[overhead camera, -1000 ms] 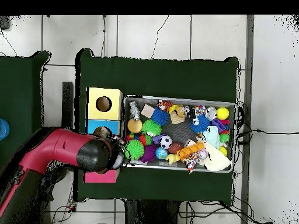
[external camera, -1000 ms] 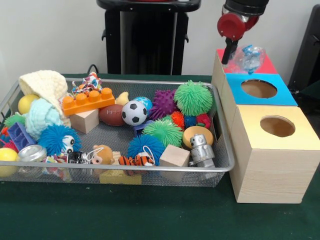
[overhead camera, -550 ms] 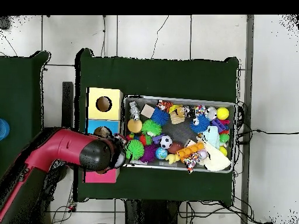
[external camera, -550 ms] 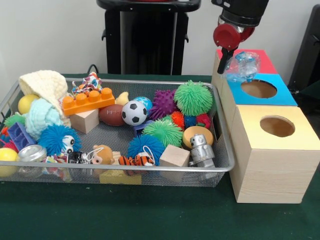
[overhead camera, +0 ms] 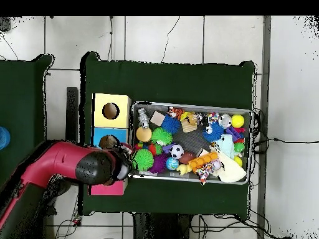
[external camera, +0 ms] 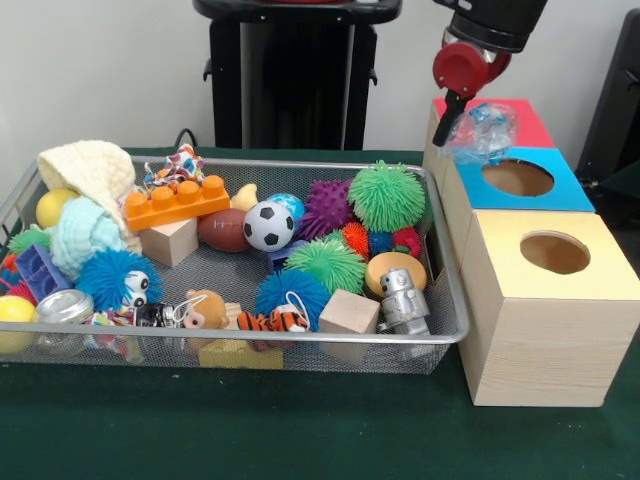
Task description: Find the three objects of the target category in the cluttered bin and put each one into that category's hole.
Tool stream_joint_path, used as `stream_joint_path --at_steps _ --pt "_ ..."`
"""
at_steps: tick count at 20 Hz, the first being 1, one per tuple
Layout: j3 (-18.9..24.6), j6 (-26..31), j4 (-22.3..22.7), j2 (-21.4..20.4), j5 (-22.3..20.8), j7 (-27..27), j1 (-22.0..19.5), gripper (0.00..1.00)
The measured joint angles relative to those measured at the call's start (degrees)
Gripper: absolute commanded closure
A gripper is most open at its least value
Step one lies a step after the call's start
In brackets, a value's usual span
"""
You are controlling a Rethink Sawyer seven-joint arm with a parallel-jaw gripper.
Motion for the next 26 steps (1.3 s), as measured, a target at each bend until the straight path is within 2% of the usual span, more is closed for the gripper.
stream_joint_path --at_steps 7,19,26 --pt "-1.81 0.02 -0.02 1.76 0.02 2.58 0.73 1.0" --pt "-3.59 0.01 -1.67 3.68 0.01 14.34 0.71 1.0" --pt "-3.88 0.02 -2.49 3.95 0.0 18.36 0.71 1.0"
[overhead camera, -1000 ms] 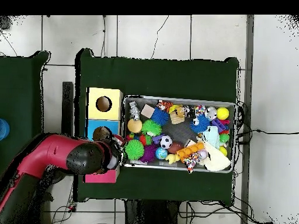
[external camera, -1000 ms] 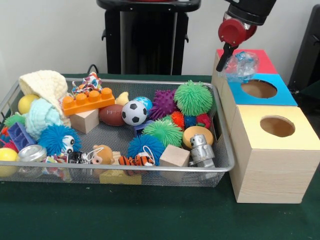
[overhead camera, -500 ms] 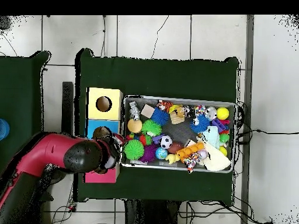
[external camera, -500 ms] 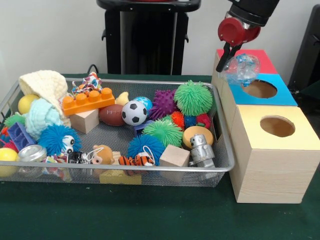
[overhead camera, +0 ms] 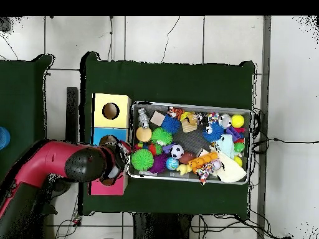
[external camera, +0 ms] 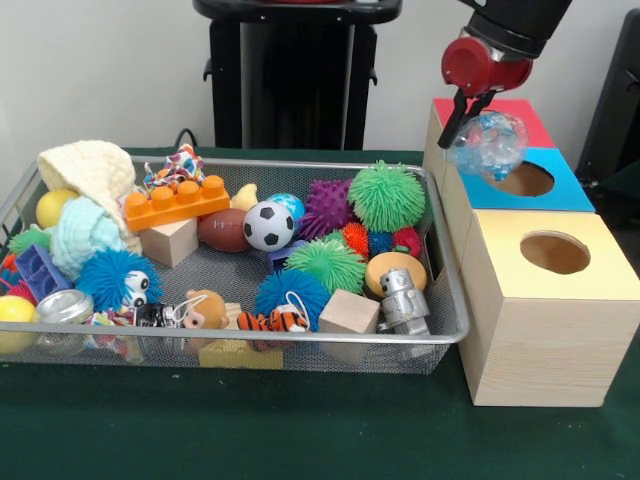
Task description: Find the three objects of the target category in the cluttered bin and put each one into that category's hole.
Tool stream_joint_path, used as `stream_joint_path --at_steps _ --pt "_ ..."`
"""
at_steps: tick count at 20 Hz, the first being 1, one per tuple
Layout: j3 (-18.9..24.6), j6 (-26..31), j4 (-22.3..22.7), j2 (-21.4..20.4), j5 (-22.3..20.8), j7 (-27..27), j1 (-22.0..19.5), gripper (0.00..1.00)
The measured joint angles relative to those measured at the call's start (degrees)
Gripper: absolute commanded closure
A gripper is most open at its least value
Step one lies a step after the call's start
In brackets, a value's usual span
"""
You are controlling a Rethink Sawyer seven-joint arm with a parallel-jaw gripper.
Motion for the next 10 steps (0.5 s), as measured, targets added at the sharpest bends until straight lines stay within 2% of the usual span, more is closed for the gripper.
stream_joint_path --at_steps 10 --pt "-1.15 -0.01 -1.93 1.0 0.0 3.04 0.15 1.0"
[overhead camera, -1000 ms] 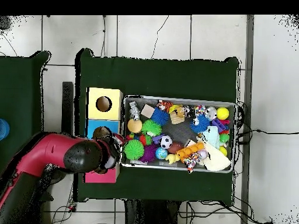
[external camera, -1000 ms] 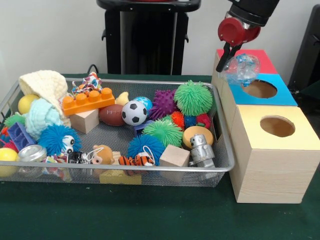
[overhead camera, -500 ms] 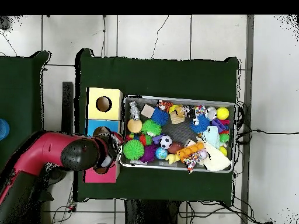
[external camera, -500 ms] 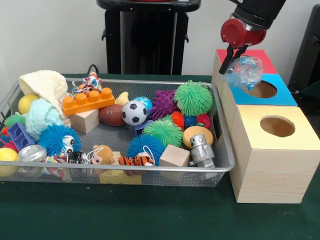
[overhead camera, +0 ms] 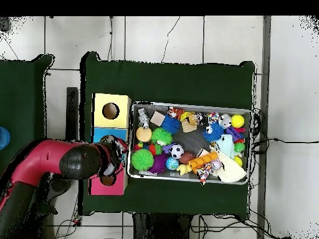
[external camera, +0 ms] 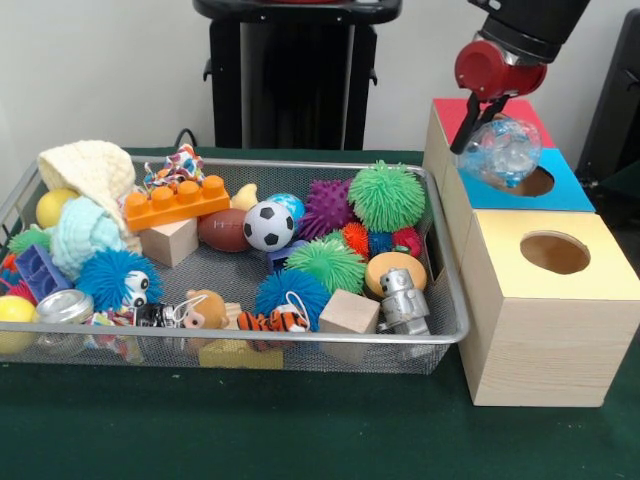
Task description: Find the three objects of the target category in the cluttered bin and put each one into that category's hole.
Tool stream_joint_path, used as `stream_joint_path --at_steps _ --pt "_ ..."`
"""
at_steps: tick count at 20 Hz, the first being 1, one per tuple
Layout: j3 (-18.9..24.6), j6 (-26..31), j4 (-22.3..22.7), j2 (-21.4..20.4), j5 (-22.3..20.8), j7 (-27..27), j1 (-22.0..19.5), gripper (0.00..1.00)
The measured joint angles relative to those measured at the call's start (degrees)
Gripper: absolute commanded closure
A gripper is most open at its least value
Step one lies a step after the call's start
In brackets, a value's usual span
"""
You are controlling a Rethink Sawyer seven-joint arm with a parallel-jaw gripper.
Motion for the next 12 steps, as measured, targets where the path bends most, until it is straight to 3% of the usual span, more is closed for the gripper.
stream_joint_path --at_steps 12 --pt "-0.95 -1.23 -0.39 1.5 0.01 4.82 1.72 1.0"
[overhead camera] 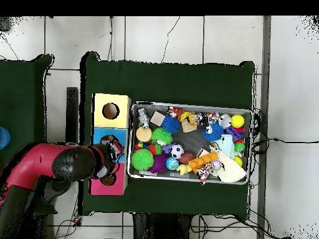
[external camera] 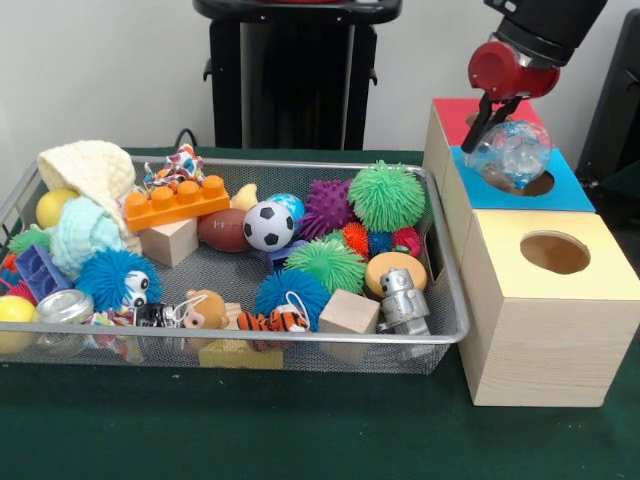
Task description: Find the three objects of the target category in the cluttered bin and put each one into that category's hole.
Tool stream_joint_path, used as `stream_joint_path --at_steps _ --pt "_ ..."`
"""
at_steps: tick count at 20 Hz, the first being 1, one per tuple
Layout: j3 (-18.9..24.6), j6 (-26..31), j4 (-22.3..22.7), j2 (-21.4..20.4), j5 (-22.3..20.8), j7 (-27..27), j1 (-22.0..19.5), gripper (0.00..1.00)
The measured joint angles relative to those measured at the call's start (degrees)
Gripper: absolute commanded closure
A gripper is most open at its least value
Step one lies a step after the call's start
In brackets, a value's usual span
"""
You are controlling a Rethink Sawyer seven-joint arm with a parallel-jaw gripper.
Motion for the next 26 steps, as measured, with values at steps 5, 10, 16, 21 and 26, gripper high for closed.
stream_joint_path --at_steps 5,10,16,21,26 --pt "-0.76 -1.69 -0.25 0.52 -0.13 2.09 0.02 1.0" --pt "-1.79 -4.26 -0.46 1.13 -0.74 3.25 0.01 1.0" --pt "-3.09 -6.77 -1.09 1.86 -0.96 3.25 0.02 1.0" --pt "-3.66 -7.06 -1.39 2.4 -0.94 3.25 0.01 1.0" --pt "-4.51 -7.06 -1.88 2.84 -0.96 3.25 0.01 1.0"
